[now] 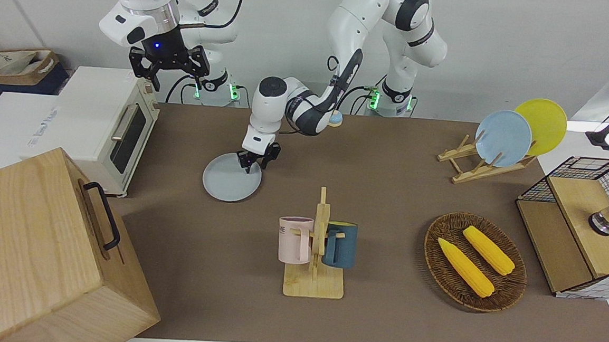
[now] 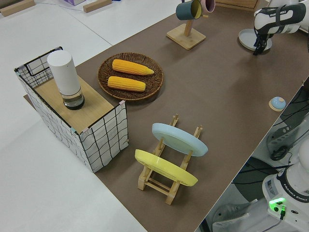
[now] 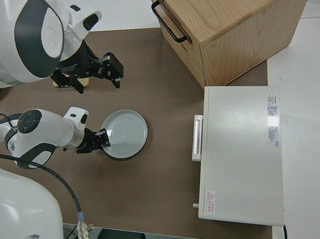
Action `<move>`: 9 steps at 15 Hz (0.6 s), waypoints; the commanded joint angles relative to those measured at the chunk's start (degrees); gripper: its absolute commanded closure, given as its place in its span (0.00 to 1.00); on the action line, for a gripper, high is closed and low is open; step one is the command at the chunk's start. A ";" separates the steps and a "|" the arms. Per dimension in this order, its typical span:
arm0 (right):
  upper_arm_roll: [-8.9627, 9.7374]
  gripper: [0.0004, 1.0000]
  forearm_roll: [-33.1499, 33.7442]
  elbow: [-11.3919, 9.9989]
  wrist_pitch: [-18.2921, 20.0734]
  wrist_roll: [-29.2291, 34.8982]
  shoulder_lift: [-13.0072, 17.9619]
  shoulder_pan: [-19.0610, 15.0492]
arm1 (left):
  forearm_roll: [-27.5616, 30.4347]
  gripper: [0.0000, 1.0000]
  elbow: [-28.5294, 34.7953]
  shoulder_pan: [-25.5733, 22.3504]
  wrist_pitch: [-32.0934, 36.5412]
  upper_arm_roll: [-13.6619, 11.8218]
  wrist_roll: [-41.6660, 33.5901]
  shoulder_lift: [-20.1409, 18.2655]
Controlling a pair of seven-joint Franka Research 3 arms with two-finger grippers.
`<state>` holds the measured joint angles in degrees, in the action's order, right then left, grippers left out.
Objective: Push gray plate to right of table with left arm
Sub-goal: 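Push the gray plate across the table toward the toaster oven with the left gripper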
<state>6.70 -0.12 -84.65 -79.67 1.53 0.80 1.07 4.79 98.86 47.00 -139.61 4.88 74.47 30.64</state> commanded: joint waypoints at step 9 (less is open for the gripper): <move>0.77 0.02 -0.59 0.46 0.92 0.14 0.17 -1.15 | -4.69 0.00 -3.41 -1.47 21.73 -4.08 -3.00 -8.31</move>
<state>6.70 -0.12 -84.65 -79.67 1.53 0.80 1.07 2.88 94.81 46.75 -123.95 1.41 73.55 25.98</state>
